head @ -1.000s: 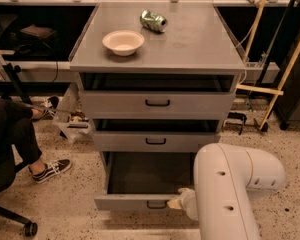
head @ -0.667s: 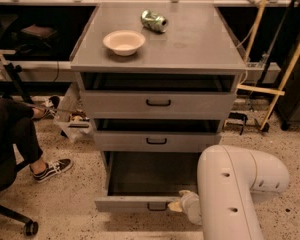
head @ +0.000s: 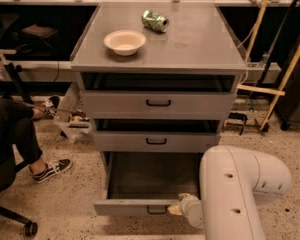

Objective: Open bottom drawer

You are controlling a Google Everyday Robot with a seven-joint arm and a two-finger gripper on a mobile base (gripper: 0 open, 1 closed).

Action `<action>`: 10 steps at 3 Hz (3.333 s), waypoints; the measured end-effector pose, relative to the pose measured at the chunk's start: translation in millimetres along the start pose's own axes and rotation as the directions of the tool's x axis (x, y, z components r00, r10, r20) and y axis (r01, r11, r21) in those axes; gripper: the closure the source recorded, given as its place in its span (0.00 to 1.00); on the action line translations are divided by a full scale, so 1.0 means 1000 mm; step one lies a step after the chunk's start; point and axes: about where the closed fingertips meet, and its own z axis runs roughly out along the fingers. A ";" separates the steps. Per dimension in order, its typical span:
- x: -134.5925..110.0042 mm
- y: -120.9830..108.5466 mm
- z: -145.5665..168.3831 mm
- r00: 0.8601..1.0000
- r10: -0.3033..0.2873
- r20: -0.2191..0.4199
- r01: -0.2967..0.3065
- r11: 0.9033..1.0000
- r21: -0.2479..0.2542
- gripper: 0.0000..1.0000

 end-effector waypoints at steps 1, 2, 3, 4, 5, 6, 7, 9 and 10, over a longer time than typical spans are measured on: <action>-0.002 0.000 -0.002 1.000 0.000 0.000 0.000 1.000 0.000 1.00; 0.008 0.003 -0.006 1.000 0.007 0.008 -0.007 1.000 0.007 1.00; 0.005 0.003 -0.009 1.000 0.007 0.008 -0.007 1.000 0.007 1.00; 0.013 0.006 -0.013 1.000 0.017 0.015 -0.017 1.000 0.012 1.00; 0.012 0.007 -0.015 1.000 0.017 0.015 -0.017 1.000 0.012 1.00; 0.021 0.010 -0.018 0.999 0.028 0.021 -0.028 0.999 0.016 1.00; 0.017 0.010 -0.018 0.999 0.028 0.021 -0.028 0.999 0.016 1.00; 0.018 0.011 -0.019 0.999 0.034 0.025 -0.034 0.999 0.018 1.00; 0.016 0.010 -0.018 0.999 0.034 0.025 -0.034 0.999 0.018 1.00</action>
Offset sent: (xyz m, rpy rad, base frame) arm -0.4093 -0.1334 -0.1475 0.1403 -0.2990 -0.2766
